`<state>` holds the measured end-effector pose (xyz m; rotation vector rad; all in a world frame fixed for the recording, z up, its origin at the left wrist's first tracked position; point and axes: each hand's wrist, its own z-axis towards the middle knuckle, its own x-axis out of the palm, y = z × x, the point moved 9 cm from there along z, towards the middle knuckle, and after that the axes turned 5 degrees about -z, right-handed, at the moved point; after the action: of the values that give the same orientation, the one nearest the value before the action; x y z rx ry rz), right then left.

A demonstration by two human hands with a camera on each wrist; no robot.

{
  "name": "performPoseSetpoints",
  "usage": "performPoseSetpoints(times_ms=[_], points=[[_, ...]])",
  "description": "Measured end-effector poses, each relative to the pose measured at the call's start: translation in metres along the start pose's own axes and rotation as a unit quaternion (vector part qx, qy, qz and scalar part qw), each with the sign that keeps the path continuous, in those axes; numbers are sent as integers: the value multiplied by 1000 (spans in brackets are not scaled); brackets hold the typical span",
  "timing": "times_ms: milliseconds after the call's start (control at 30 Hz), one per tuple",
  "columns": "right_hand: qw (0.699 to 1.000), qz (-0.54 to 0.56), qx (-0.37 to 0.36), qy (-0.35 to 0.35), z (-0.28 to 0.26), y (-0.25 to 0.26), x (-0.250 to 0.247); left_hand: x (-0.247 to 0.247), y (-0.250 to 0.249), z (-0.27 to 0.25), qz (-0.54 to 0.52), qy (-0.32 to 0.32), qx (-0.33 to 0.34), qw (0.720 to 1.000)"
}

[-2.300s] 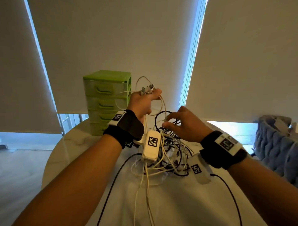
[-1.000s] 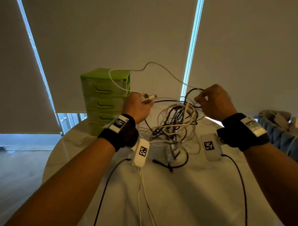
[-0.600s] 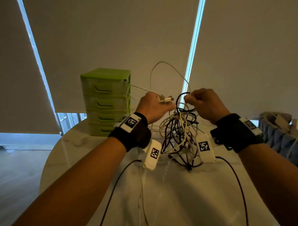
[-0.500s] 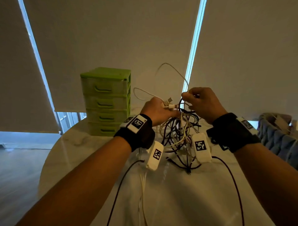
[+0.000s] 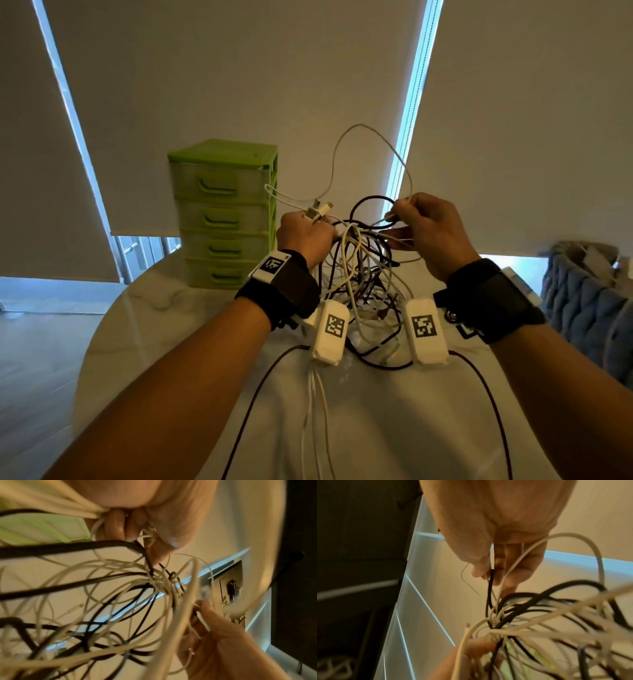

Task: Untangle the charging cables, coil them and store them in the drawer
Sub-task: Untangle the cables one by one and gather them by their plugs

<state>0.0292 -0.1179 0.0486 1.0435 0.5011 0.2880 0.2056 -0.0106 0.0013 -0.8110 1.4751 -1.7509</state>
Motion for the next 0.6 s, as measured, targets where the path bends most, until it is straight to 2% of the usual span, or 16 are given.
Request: performPoseSetpoints(times_ms=[67,167,233,333,367,433,467,500,533,567,600], points=[[997,-73,-29,26,-2,5,8,3,0,0,-28,14,-11,999],[969,-220,-56,100,-6,5,27,13,-5,-6,-46,56,-25,997],[960,-251,-47,111,-8,1,30,19,-5,-9,-43,80,-35,995],[954,-279,-62,93,-10,1,25,20,1,-10,-45,76,-60,994],[941,-320,-80,75,-11,3,21,17,6,-7,-55,68,-73,993],[896,-427,-122,19,-13,7,9,10,14,-1,-83,55,-101,990],[885,-446,-133,-21,-12,7,-4,6,18,1,-90,51,-113,988],[888,-436,-132,-67,-10,6,-20,2,22,4,-88,48,-122,987],[906,-395,-114,-101,-4,2,-38,-2,26,7,-81,49,-130,987],[936,-330,-66,-105,3,-7,-53,-5,31,10,-77,57,-138,986],[965,-253,-3,-73,9,-19,-59,-5,37,13,-79,77,-155,982]])
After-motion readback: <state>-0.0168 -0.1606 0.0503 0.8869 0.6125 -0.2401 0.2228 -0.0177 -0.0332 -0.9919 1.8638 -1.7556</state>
